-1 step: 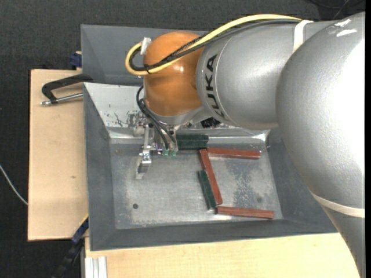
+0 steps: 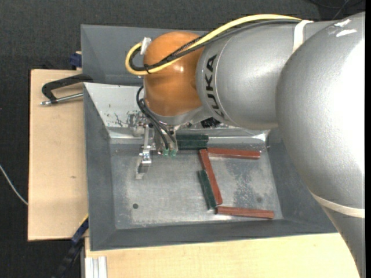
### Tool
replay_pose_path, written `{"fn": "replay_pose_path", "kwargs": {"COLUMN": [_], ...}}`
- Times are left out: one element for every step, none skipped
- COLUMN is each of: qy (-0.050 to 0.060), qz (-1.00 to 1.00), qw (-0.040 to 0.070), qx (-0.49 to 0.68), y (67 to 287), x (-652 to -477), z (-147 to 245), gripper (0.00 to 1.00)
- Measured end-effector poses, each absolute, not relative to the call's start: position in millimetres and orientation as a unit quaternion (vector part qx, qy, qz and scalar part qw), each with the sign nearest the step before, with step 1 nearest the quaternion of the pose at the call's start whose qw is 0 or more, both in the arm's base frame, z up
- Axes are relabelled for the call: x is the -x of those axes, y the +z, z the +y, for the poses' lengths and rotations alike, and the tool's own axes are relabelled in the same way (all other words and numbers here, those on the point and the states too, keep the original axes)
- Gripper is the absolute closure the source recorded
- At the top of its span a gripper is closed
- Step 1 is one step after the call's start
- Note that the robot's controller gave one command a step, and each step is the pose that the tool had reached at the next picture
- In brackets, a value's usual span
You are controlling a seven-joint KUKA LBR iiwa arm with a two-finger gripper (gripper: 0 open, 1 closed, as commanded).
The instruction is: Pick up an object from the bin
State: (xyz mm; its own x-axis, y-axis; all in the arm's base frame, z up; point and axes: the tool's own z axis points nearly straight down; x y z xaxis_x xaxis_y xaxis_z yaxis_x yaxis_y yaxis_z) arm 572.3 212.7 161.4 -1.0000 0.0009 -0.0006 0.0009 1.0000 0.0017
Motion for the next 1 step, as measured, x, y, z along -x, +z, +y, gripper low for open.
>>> {"fn": "replay_pose_path", "kwargs": {"qy": [0.002], "qz": [0.999], "qw": [0.004], "qx": [0.034], "y": [124.4], "x": [-585.5], "z": [213.5], "gripper": [0.00]}}
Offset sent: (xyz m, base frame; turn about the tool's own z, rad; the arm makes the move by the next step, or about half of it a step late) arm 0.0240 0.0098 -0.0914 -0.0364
